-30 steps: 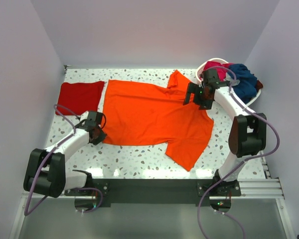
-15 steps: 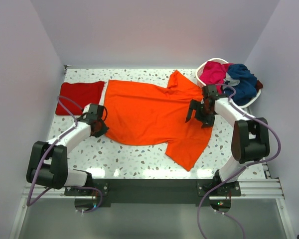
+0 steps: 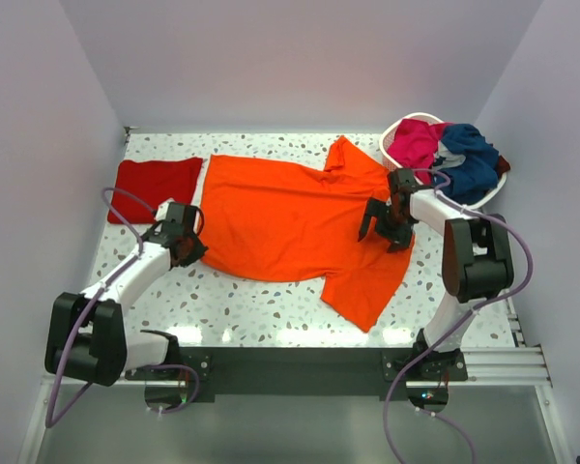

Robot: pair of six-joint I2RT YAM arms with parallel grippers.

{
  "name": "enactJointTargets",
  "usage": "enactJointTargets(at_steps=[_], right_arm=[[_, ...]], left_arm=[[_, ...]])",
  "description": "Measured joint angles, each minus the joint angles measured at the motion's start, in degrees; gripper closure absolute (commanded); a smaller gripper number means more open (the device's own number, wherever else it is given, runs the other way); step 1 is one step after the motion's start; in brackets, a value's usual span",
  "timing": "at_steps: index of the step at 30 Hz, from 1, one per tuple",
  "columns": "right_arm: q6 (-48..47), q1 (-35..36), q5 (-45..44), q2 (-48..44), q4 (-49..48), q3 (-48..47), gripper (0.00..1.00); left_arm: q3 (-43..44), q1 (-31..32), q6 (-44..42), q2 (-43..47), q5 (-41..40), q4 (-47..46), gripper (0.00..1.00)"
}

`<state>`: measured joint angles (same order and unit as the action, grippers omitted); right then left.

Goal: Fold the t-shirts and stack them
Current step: Fold the tshirt

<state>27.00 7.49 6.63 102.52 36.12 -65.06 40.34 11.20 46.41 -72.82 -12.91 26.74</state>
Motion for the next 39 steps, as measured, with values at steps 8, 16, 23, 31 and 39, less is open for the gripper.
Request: enactJointTargets(at_steps=[8,16,23,31,39], right_arm=[[0.2,0.0,-0.7,4.6,0.3,-5.7,0.07],[0.3,0.1,-1.0,10.8,-0.1,-14.7,0.08],[-0.6,1.0,-0.6,14.4,-0.8,-21.2,0.07],[-2.3,3.9,-1.2,8.6,1.1,-22.0,0.07],[0.5,5.3,-2.7,-6.7,4.6,-4.7,0.08]], left_arm=[[-0.9,-1.1,-0.5,0.0,-3.4,1.1,1.00],[2.9,-3.1,-3.4,-5.1,-4.5,1.1,1.00],[9.5,-3.8,-6.2,-10.2,-3.2,0.6,1.00],[11.8,-4.9,-7.1,-12.0,-0.8,0.7,1.00],[12.0,-5.7,-7.7,-12.1,0.3,0.9,1.00]])
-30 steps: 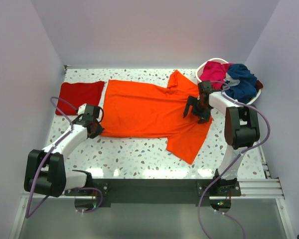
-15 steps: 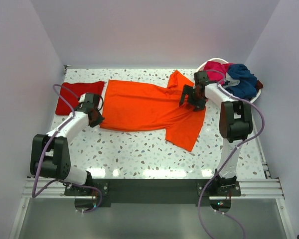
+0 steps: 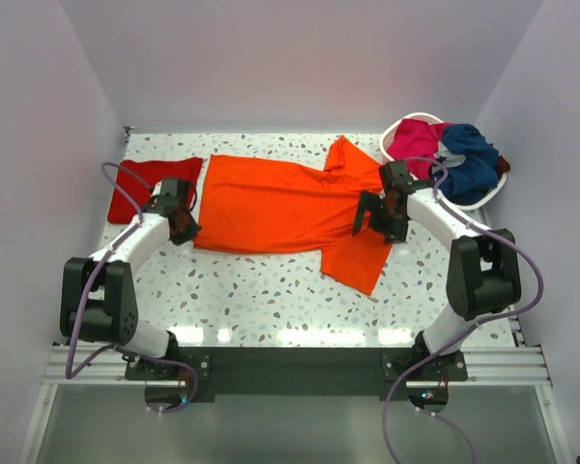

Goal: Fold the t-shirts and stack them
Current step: Fold the tshirt

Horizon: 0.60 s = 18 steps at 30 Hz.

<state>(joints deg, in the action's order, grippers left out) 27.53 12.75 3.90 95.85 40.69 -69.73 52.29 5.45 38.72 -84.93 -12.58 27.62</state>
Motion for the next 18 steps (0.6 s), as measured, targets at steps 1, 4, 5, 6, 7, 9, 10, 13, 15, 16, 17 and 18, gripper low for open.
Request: enactJointTargets(at_steps=[1,4,5,6,7,9,10,13,15,16,17,18], right_arm=[[0.6,0.0,-0.2,-0.1,0.4,1.8,0.08],[2.2,0.4,-1.0,0.7,2.3,6.1,0.08],[2.7,0.6,-1.2,0.9,2.8,6.9,0.08],[3.1,0.8,-1.4,0.9,3.3,7.6,0.08],[3.5,0.9,-1.4,0.9,3.6,8.0,0.08],[4.2,1.1,-1.5,0.9,3.6,8.3,0.08],[4.5,1.2,-1.5,0.9,3.6,8.5,0.08],[5.3,1.2,-1.5,0.9,3.5,9.5,0.10],[5.9,1.2,-1.4,0.9,3.4,10.8,0.11],[6.2,1.2,-1.3,0.9,3.3,11.5,0.12],[6.4,1.2,-1.2,0.9,3.2,12.1,0.12],[6.8,1.2,-1.0,0.9,3.1,12.8,0.12]], left_arm=[[0.1,-0.2,-0.4,0.0,0.2,0.2,1.00],[0.7,-0.6,-0.9,-0.2,0.3,0.3,1.00],[0.8,-0.8,-1.0,-0.2,0.4,0.3,1.00],[0.8,-1.0,-1.1,-0.2,0.5,0.3,1.00],[0.9,-1.2,-1.2,-0.2,0.7,0.3,1.00],[0.9,-1.6,-1.5,-0.2,1.0,0.4,1.00],[0.9,-1.7,-1.7,-0.2,1.2,0.4,1.00],[0.9,-2.0,-2.0,-0.1,1.6,0.6,1.00],[0.9,-2.2,-2.1,0.0,1.8,0.8,1.00],[0.9,-2.3,-2.2,0.0,1.9,0.8,1.00],[0.9,-2.4,-2.3,0.1,2.0,0.8,1.00],[0.9,-2.5,-2.4,0.2,2.1,0.8,1.00]])
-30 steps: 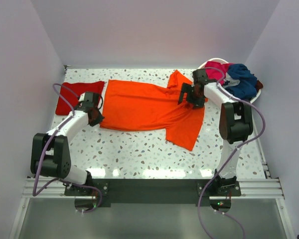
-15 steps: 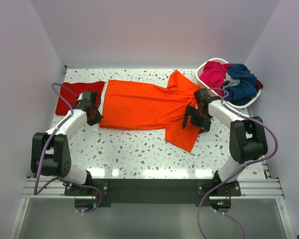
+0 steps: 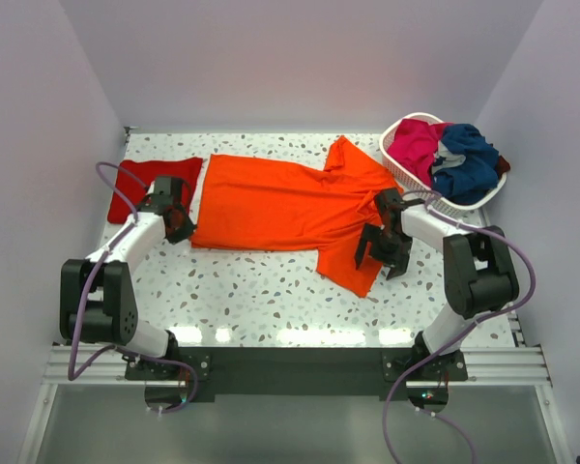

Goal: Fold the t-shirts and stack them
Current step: Fold the tshirt

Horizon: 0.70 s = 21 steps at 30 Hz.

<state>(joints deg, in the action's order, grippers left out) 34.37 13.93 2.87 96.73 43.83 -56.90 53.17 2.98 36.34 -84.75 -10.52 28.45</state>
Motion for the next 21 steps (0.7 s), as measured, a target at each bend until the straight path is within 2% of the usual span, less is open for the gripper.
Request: enactJointTargets(at_steps=[6,15,21], right_arm=[[1.7,-0.1,0.9,-3.0,-2.4,3.0,0.14],[2.8,0.8,0.9,-3.3,-2.9,3.9,0.32],[3.2,3.1,-0.8,-3.3,-2.8,4.3,0.51]], left_arm=[[0.0,-0.1,0.0,0.0,0.4,0.8,1.00],[-0.8,-0.1,-0.2,3.4,0.4,2.6,1.00],[-1.8,-0.1,-0.2,5.6,0.4,3.4,1.00]])
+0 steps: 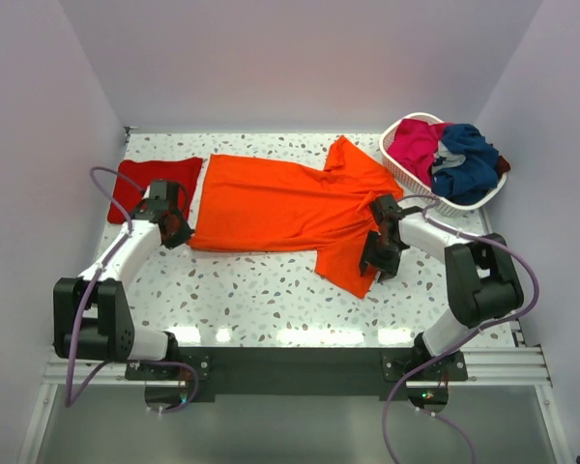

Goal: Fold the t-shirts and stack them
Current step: Fold the tshirt

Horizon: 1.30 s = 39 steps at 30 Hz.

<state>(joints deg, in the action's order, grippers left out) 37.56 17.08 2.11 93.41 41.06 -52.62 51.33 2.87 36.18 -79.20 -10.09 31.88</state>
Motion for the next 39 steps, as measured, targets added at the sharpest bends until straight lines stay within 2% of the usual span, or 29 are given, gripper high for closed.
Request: enactJointTargets(at_steps=[5,9,12,21,30,39], right_arm=[[0.0,0.3,-0.2,0.0,0.2,0.1,0.66],[-0.2,0.3,-0.3,0.0,0.5,0.1,0.92],[-0.3,0.9,0.3,0.3,0.4,-0.6,1.00],[-3.3,1.7,0.3,0.1,2.8,-9.1,1.00],[-8.1,1.7,0.1,-4.0,10.0,-13.4,1.00],[-10.8,1.7,0.3,-6.6,16.8,-15.6,1.00]], left_arm=[[-1.3,0.0,0.0,2.4,0.0,0.8,1.00],[-2.6,0.0,0.0,5.5,0.1,1.4,1.00],[-3.6,0.0,0.0,8.0,0.1,2.2,1.00],[-5.2,0.0,-0.1,13.0,0.3,4.5,1.00],[-7.4,-0.1,-0.4,18.6,0.5,7.0,1.00],[-7.6,-0.1,-0.5,19.9,0.8,9.6,1.00]])
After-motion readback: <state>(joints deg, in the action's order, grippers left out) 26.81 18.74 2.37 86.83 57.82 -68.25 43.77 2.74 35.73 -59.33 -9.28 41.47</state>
